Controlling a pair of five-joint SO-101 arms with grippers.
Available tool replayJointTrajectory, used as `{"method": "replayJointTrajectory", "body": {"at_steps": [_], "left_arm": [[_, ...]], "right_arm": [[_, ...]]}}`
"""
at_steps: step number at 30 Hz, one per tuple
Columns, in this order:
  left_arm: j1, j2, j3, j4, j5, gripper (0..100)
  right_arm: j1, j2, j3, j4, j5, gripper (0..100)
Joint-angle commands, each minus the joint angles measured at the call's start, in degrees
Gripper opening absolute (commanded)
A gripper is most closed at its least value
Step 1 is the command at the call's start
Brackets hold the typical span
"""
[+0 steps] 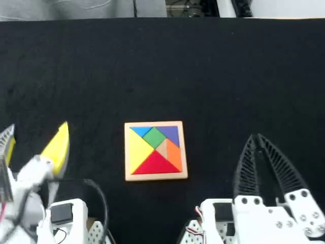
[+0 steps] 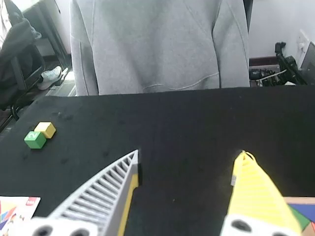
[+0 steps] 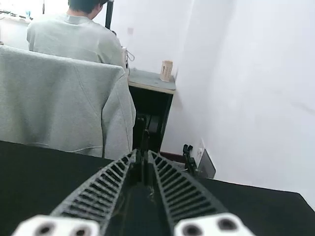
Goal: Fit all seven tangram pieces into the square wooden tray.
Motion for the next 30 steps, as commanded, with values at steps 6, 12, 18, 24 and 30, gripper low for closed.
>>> {"method": "replayJointTrajectory", "body": {"at_steps": [6, 12, 18, 24, 30], "left_arm": [[0.66, -29.98, 36.79, -21.98, -0.09, 30], [0.92, -35.78, 74.15, -44.66, 0.0, 30], [7.87, -34.29, 84.18, -56.0, 3.96, 30], [9.71, -31.82, 84.88, -55.91, 3.69, 30], [2.07, -31.74, 94.64, -56.62, 2.73, 30]], "right_arm": [[0.53, -19.38, 24.48, -13.8, -0.44, 2.1], [0.44, -20.62, 37.93, -17.58, -0.53, 2.1], [-12.57, -20.53, 43.38, -24.53, -0.44, 2.1], [-19.25, -20.62, 53.32, -30.95, 3.52, 2.1], [-3.25, -20.7, 61.23, -33.93, 5.1, 1.8]]}}
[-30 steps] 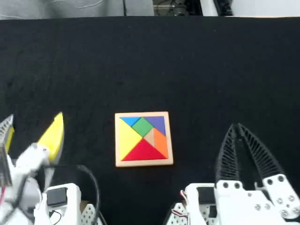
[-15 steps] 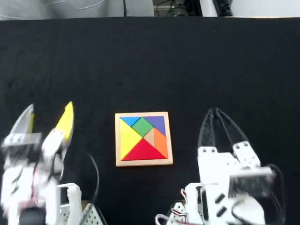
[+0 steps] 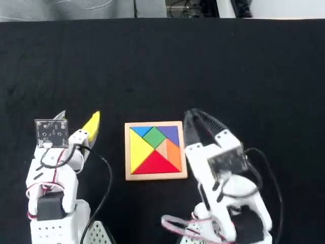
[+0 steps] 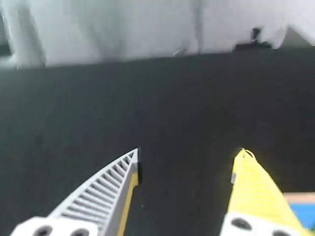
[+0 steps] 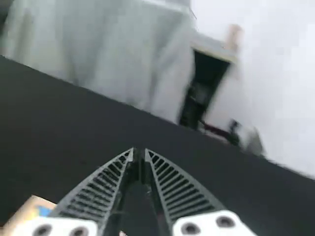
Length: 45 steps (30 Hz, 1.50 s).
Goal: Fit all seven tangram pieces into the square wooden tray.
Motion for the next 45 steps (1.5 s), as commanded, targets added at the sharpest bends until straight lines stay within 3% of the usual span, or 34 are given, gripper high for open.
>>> {"method": "replayJointTrajectory", "body": {"at_steps": [1, 4, 7, 12, 17, 23, 31, 45], "left_arm": [[-3.47, 0.35, 6.55, -2.02, -2.11, 30], [-1.71, 0.35, 13.49, -5.8, -7.56, 30], [-0.48, 0.79, 13.76, -3.6, -8.62, 30], [-0.84, 1.05, 13.76, -2.55, -8.53, 30], [-3.82, 3.34, 13.93, -2.46, -5.8, 30], [-0.48, 6.59, 14.02, 9.85, -6.59, 30], [-4.88, 5.36, 12.7, 23.47, -6.15, 30], [-5.58, -3.16, 13.58, 25.41, -6.33, 30]], "right_arm": [[8.53, -4.7, 2.07, -2.11, -1.32, 1.8], [9.14, -4.7, 5.14, -2.02, -7.65, 1.8], [9.14, -4.7, 9.19, -2.02, -10.99, 2.1], [9.41, -4.7, 17.19, -2.02, -10.9, 2.2], [9.49, -3.91, 27.12, -3.78, -5.89, 2.1], [9.41, -3.91, 26.95, 6.24, -3.96, 2.1], [9.58, -4.18, 26.86, 22.33, -4.04, 1.8], [12.84, -4.44, 26.86, 22.59, -3.96, 1.8]]}}
